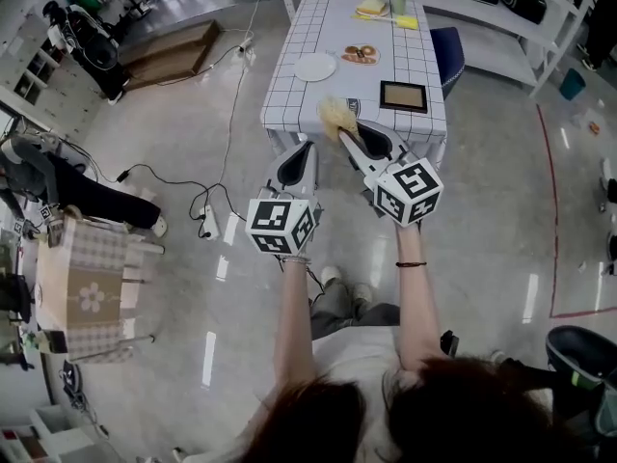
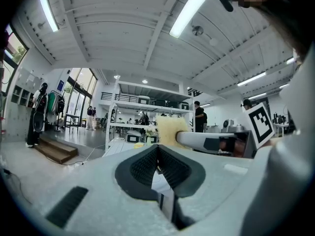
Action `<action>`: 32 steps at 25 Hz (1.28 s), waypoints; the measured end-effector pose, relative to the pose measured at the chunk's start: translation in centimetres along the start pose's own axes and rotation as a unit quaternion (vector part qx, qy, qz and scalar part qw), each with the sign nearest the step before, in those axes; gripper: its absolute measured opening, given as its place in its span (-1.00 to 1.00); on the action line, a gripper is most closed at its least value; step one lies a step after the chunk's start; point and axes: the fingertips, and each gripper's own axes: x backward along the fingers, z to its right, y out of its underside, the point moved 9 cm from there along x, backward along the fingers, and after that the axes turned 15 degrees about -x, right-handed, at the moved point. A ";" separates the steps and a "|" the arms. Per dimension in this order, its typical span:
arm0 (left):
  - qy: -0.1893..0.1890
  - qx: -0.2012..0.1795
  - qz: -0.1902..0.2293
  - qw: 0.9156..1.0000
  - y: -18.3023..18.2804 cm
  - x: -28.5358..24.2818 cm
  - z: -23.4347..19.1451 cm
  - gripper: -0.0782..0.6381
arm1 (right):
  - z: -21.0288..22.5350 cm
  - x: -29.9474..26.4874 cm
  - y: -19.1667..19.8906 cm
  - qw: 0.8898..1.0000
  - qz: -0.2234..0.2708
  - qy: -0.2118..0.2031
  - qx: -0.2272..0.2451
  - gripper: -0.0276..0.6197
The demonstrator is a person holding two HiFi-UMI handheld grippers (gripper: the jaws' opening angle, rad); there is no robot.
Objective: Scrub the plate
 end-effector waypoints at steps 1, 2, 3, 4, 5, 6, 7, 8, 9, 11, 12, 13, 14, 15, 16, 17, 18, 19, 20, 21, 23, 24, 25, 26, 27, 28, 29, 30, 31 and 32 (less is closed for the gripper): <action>-0.003 0.000 0.000 1.000 0.0 0.0 -0.2 -0.75 | 0.0 -0.2 0.1 1.000 -0.003 -0.001 0.002 -0.67; -0.006 0.000 -0.001 1.000 0.1 0.0 -0.4 -0.75 | 0.1 -0.5 0.2 1.000 -0.006 -0.001 0.004 -0.67; -0.007 0.001 -0.004 1.000 0.3 -0.1 -0.5 -0.75 | 0.2 -0.7 0.3 1.000 -0.007 -0.001 0.003 -0.67; -0.006 0.000 -0.007 1.000 0.4 -0.2 -0.5 -0.75 | 0.3 -1.0 0.4 1.000 -0.007 -0.002 0.000 -0.67; -0.004 -0.001 -0.010 1.000 0.5 -0.3 -0.6 -0.75 | 0.4 -1.1 0.4 1.000 -0.005 -0.001 -0.003 -0.67; -0.003 -0.003 -0.011 1.000 0.5 -0.5 -0.7 -0.75 | 0.5 -1.3 0.4 1.000 -0.003 -0.001 -0.005 -0.67; -0.002 -0.003 -0.011 1.000 0.5 -0.7 -1.0 -0.75 | 0.7 -1.6 0.3 1.000 0.000 0.000 -0.006 -0.67; -0.002 -0.004 -0.011 1.000 0.5 -0.9 -1.3 -0.75 | 0.8 -1.9 0.3 1.000 0.002 0.001 -0.006 -0.67; -0.002 -0.004 -0.010 1.000 0.6 -1.1 -1.7 -0.75 | 1.0 -2.3 0.3 1.000 0.003 0.000 -0.005 -0.67; -0.002 -0.003 -0.008 1.000 0.8 -1.8 -2.5 -0.75 | 1.5 -3.3 0.2 1.000 0.001 0.001 -0.003 -0.67; -0.002 -0.001 -0.007 1.000 1.0 -2.3 -3.0 -0.75 | 1.8 -3.8 0.1 1.000 0.000 0.002 -0.001 -0.67; -0.001 0.001 -0.005 1.000 1.1 -2.8 -3.4 -0.75 | 2.1 -4.4 0.0 1.000 -0.002 0.003 0.001 -0.67; 0.001 0.003 -0.004 1.000 1.3 -3.3 -3.8 -0.75 | 2.3 -4.9 -0.1 1.000 -0.003 0.004 0.002 -0.67; 0.003 0.004 -0.003 1.000 1.3 -3.7 -4.2 -0.75 | 2.5 -5.4 -0.2 1.000 -0.004 0.006 0.004 -0.67; 0.005 0.005 -0.001 1.000 1.3 -4.2 -4.6 -0.75 | 2.7 -5.8 -0.3 1.000 -0.005 0.007 0.005 -0.67; 0.007 0.005 0.000 1.000 1.3 -4.7 -5.1 -0.75 | 3.0 -6.3 -0.3 1.000 -0.005 0.008 0.005 -0.67; 0.009 0.006 0.001 1.000 1.4 -5.2 -5.5 -0.75 | 3.3 -6.9 -0.3 1.000 -0.006 0.009 0.006 -0.67; 0.011 0.007 0.000 1.000 1.6 -5.7 -6.0 -0.75 | 3.6 -7.4 -0.3 1.000 -0.007 0.011 0.005 -0.67; 0.013 0.009 -0.002 1.000 1.9 -6.2 -6.4 -0.75 | 4.1 -7.9 -0.1 1.000 -0.009 0.013 0.003 -0.67; 0.015 0.011 -0.005 1.000 2.2 -6.7 -6.8 -0.75 | 4.5 -8.4 0.1 1.000 -0.012 0.015 0.001 -0.67; 0.017 0.016 -0.009 1.000 2.7 -7.6 -7.5 -0.75 | 5.4 -9.2 0.4 1.000 -0.018 0.020 -0.004 -0.67; 0.018 0.018 -0.009 1.000 2.8 -8.0 -7.9 -0.75 | 5.7 -9.6 0.5 1.000 -0.019 0.022 -0.007 -0.67; 0.019 0.019 -0.009 1.000 2.9 -8.5 -8.2 -0.75 | 6.1 -10.0 0.5 1.000 -0.019 0.024 -0.008 -0.67; 0.022 0.019 -0.008 1.000 2.9 -9.1 -8.6 -0.75 | 6.5 -10.3 0.4 0.999 -0.018 0.027 -0.009 -0.67; 0.025 0.019 -0.008 0.999 3.0 -9.7 -8.8 -0.75 | 6.9 -10.6 0.4 0.999 -0.018 0.029 -0.009 -0.67; 0.029 0.020 -0.008 0.999 3.2 -10.2 -9.0 -0.75 | 7.3 -10.9 0.3 0.999 -0.018 0.032 -0.009 -0.67; 0.033 0.022 -0.008 0.999 3.3 -10.8 -9.1 -0.75 | 7.7 -11.2 0.3 0.999 -0.019 0.036 -0.010 -0.67; 0.038 0.023 -0.008 0.999 3.5 -11.3 -9.2 -0.75 | 8.1 -11.3 0.3 0.999 -0.020 0.040 -0.011 -0.67; 0.042 0.025 -0.007 0.999 3.6 -11.8 -9.3 -0.75 | 8.5 -11.5 0.3 0.999 -0.020 0.044 -0.011 -0.67; 0.046 0.025 -0.006 0.999 3.7 -12.2 -9.5 -0.75 | 8.8 -11.7 0.2 0.999 -0.021 0.048 -0.010 -0.67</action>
